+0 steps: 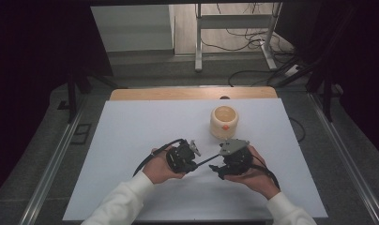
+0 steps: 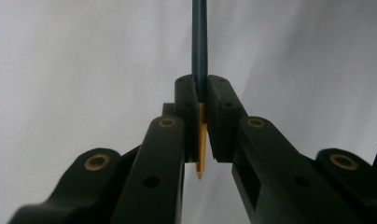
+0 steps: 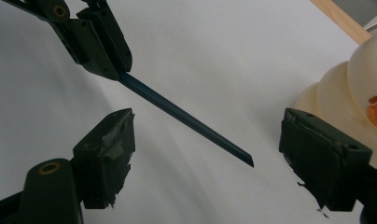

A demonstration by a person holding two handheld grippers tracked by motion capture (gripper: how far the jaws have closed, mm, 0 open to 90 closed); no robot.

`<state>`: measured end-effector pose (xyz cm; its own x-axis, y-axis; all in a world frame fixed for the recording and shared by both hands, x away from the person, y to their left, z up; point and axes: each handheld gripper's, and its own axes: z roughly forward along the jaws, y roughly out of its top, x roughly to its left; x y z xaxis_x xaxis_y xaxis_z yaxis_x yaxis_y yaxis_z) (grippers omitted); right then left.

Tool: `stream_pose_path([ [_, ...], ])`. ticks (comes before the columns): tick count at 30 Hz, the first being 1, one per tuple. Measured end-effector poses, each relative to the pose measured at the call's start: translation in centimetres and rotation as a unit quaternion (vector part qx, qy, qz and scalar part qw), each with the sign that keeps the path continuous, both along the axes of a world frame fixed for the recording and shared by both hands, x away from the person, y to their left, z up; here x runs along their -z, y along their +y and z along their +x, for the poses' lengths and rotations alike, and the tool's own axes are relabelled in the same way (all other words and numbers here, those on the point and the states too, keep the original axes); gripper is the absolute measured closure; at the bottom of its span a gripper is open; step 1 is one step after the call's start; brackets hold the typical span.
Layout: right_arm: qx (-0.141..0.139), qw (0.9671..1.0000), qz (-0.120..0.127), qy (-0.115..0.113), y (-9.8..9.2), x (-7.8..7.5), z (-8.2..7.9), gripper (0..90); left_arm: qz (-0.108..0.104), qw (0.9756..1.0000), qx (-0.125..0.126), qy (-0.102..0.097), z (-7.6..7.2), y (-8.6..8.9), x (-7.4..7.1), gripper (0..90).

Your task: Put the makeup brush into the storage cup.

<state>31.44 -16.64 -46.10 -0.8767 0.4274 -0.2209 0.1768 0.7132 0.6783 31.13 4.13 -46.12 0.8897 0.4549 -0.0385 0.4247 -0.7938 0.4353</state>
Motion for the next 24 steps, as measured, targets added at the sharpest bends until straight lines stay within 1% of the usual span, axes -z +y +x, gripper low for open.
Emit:
stream_pose_path([
  [4, -0.008, 0.9999, -0.007, -0.001, 0.5, 0.2, 0.0, 19.3, 0.002, 1.0, 0.003, 0.003, 0.1, -0.1, -0.1, 83.8],
  [7, -0.014, 0.9997, -0.019, -0.006, 0.9, 0.4, 0.1, 19.3, 0.004, 0.9999, 0.009, 0.005, 0.2, -0.1, -0.2, 83.9],
  [8, -0.017, 0.9996, -0.023, -0.007, 1.0, 0.5, 0.1, 19.4, -0.002, 1.0, 0.004, 0.007, 0.1, -0.1, -0.2, 83.9],
  [11, -0.023, 0.9991, -0.033, -0.009, 1.4, 0.7, 0.1, 19.9, 0.004, 0.9999, 0.01, 0.008, 0.3, -0.1, -0.4, 83.9],
  [13, -0.028, 0.9987, -0.039, -0.014, 1.6, 0.8, 0.2, 21.0, 0.003, 0.9999, 0.01, 0.009, 0.3, -0.1, -0.4, 83.9],
  [15, -0.028, 0.9986, -0.043, -0.013, 1.8, 1.0, 0.3, 22.4, 0.004, 0.9998, 0.013, 0.015, 0.4, -0.2, -0.3, 83.9],
  [17, -0.032, 0.9983, -0.048, -0.013, 1.8, 1.1, 0.4, 23.2, 0.003, 0.9998, 0.013, 0.015, 0.3, -0.3, -0.2, 83.9],
  [18, -0.034, 0.9981, -0.05, -0.013, 1.9, 1.2, 0.4, 23.6, 0.007, 0.9997, 0.016, 0.017, 0.3, -0.4, -0.2, 83.9],
  [21, -0.043, 0.9973, -0.059, -0.009, 2.2, 1.6, 0.3, 26.2, 0.003, 0.9998, 0.016, 0.015, 0.4, -0.5, -0.1, 83.9],
  [22, -0.046, 0.9969, -0.063, -0.01, 2.3, 1.7, 0.3, 28.2, -0.001, 0.9998, 0.012, 0.019, 0.3, -0.6, 0.0, 83.9],
  [23, -0.055, 0.9962, -0.067, -0.006, 2.4, 1.8, 0.2, 29.5, -0.004, 0.9997, 0.01, 0.02, 0.3, -0.7, 0.0, 83.8],
  [24, -0.059, 0.9959, -0.068, -0.004, 2.5, 2.0, 0.2, 31.5, -0.005, 0.9997, 0.01, 0.021, 0.3, -0.7, 0.0, 83.8],
])
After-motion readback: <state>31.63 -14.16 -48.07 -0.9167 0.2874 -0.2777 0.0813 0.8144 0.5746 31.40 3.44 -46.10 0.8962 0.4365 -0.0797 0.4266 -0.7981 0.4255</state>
